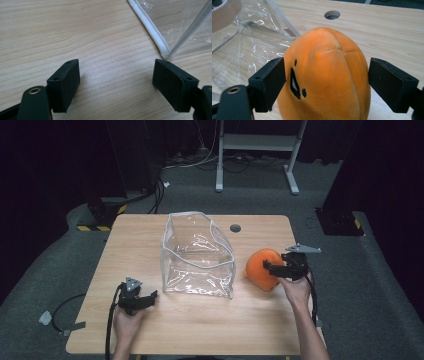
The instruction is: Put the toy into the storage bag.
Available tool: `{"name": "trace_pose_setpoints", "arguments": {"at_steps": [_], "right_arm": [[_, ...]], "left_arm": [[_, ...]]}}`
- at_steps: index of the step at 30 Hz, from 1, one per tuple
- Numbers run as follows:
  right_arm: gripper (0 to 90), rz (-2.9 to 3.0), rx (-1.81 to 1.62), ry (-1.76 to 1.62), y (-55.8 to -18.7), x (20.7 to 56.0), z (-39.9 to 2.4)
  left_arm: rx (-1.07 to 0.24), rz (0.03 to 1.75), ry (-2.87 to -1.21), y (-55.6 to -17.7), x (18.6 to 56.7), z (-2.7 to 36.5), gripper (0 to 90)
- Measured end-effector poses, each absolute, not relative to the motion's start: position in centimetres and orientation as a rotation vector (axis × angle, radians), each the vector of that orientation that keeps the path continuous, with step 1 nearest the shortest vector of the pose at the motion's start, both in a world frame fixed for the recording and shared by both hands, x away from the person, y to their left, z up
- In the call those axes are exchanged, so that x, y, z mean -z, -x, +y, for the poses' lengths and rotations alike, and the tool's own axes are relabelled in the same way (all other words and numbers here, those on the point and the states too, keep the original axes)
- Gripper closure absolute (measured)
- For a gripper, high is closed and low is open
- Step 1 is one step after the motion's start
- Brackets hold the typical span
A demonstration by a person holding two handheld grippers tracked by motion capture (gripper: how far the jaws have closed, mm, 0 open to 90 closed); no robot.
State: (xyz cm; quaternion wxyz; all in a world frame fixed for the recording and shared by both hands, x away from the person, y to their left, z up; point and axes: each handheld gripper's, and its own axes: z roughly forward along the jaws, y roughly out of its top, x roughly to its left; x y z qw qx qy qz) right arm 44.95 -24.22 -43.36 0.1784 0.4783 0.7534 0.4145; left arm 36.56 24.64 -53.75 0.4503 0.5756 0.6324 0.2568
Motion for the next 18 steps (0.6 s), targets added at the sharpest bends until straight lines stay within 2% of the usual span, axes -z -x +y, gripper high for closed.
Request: {"name": "trace_pose_setpoints", "arguments": {"at_steps": [8, 14, 18], "right_arm": [[19.8, 2.139, -1.136, -1.349, -45.49, 43.65, -23.74], [40.2, 2.174, -1.108, -1.295, -45.42, 43.72, -23.36], [50.1, 2.191, -1.091, -1.271, -45.32, 43.69, -23.26]], "left_arm": [[-0.635, 1.563, -1.422, -36.56, 53.75, 24.64, 22.1], [-0.635, 1.564, -1.422, -36.56, 53.75, 24.63, 22.1], [-0.635, 1.564, -1.421, -36.56, 53.75, 24.62, 22.1]]}}
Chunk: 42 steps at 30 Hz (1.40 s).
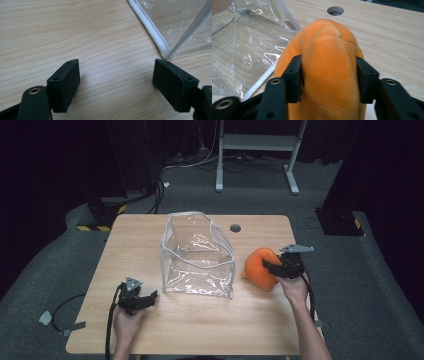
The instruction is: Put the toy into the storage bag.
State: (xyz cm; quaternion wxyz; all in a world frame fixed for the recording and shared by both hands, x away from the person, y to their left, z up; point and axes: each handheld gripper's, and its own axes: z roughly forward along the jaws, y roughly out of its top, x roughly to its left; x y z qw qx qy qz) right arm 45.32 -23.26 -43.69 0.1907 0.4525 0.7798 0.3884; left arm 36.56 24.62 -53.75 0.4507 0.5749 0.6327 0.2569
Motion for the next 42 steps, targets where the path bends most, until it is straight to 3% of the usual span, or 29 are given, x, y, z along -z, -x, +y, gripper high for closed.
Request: {"name": "trace_pose_setpoints", "arguments": {"at_steps": [13, 42], "right_arm": [[66.8, 2.229, -1.064, -1.211, -44.9, 43.0, -22.8], [67.7, 2.263, -1.157, -1.166, -43.9, 39.9, -22.4]], "left_arm": [[-0.632, 1.562, -1.427, -36.5, 53.7, 24.7, 21.9], [-0.617, 1.554, -1.433, -36.7, 53.8, 24.5, 15.5]]}}
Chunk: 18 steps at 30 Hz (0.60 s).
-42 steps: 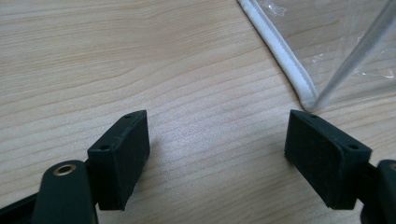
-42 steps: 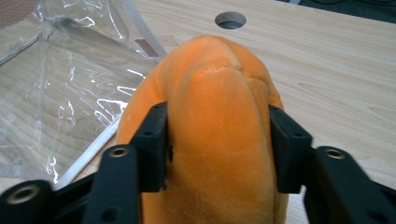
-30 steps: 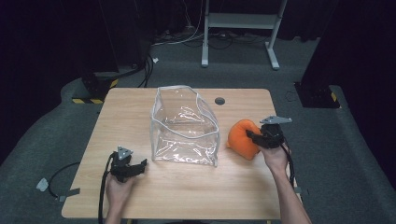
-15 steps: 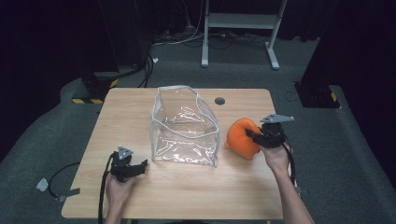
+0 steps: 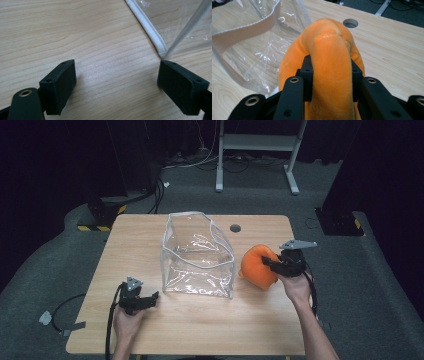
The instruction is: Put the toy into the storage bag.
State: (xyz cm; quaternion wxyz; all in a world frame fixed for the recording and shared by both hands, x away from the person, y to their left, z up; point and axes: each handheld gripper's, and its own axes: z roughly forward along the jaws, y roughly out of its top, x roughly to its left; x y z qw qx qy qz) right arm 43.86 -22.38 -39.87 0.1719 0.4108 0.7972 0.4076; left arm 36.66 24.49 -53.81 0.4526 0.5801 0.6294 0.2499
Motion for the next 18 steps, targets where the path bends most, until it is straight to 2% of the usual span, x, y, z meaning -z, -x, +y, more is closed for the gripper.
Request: {"name": "trace_pose_setpoints", "arguments": {"at_steps": [18], "right_arm": [[67.5, 2.255, -1.219, -1.155, -43.4, 37.8, -22.5]], "left_arm": [[-0.617, 1.550, -1.458, -36.6, 53.8, 24.5, 14.6]]}}
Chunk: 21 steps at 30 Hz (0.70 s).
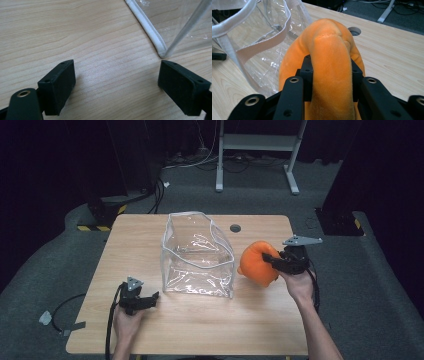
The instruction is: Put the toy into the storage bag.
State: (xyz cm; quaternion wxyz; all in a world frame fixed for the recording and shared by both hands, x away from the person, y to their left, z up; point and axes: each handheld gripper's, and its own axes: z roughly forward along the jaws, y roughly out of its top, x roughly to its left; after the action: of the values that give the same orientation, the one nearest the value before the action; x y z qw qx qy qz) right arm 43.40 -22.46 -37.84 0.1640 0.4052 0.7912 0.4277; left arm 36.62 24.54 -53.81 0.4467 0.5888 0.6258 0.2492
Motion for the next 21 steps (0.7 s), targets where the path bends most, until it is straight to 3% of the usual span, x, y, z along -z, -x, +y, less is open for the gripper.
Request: {"name": "trace_pose_setpoints", "arguments": {"at_steps": [21], "right_arm": [[67.3, 2.234, -1.241, -1.140, -42.8, 35.8, -22.7]], "left_arm": [[-0.618, 1.550, -1.455, -36.6, 53.8, 24.5, 14.6]]}}
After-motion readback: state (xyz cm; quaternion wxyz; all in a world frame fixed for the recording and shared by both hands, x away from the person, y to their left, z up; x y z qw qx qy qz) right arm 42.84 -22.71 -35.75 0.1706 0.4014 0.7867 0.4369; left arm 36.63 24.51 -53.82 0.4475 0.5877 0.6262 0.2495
